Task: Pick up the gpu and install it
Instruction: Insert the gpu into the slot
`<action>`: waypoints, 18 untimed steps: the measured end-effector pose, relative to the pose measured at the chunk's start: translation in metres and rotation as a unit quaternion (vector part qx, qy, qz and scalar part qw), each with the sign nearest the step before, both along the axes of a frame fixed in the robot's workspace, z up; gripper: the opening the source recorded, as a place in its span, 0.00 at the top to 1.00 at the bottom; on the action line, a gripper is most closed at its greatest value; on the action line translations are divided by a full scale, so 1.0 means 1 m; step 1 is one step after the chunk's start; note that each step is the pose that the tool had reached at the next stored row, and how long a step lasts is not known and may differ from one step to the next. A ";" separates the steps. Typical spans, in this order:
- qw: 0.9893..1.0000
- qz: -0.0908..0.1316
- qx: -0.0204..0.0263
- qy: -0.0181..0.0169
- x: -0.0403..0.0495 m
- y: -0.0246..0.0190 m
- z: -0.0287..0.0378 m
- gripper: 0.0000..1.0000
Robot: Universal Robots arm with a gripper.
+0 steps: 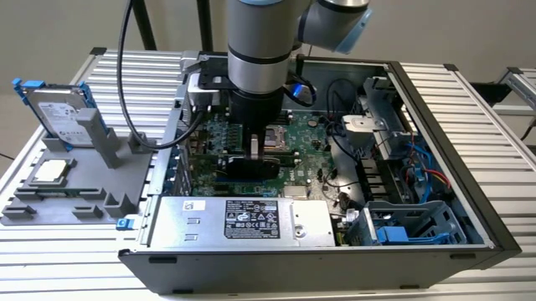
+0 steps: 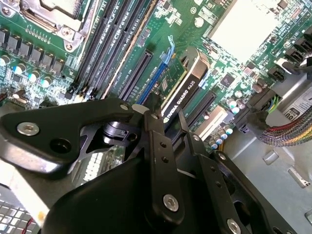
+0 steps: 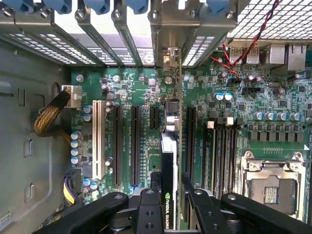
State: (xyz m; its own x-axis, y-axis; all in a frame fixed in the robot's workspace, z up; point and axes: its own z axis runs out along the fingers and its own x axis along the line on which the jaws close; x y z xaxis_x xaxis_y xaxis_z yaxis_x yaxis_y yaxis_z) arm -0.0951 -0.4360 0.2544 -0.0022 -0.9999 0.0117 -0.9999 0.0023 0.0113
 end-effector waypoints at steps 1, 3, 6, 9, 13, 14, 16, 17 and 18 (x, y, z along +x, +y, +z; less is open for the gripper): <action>1.000 0.000 0.000 0.000 -0.0001 0.0000 -0.0003 1.00; 1.000 0.000 0.000 0.000 -0.0005 0.0000 -0.0008 1.00; 1.000 0.000 0.000 0.000 -0.0013 0.0001 -0.0016 1.00; 1.000 0.000 0.000 0.000 -0.0020 0.0002 -0.0027 1.00; 1.000 0.000 0.000 0.000 -0.0029 0.0001 -0.0054 1.00; 1.000 0.000 0.000 0.000 -0.0029 0.0002 -0.0060 1.00; 1.000 0.000 0.000 0.000 -0.0031 0.0002 -0.0062 1.00; 1.000 0.000 0.000 0.000 -0.0031 0.0002 -0.0063 1.00; 1.000 0.000 0.000 0.000 -0.0032 0.0002 -0.0064 1.00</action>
State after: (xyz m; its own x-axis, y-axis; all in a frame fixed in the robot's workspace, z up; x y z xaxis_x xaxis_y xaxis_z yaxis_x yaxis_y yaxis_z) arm -0.0982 -0.4358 0.2481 -0.0023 -0.9999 0.0114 -0.9999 0.0024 0.0112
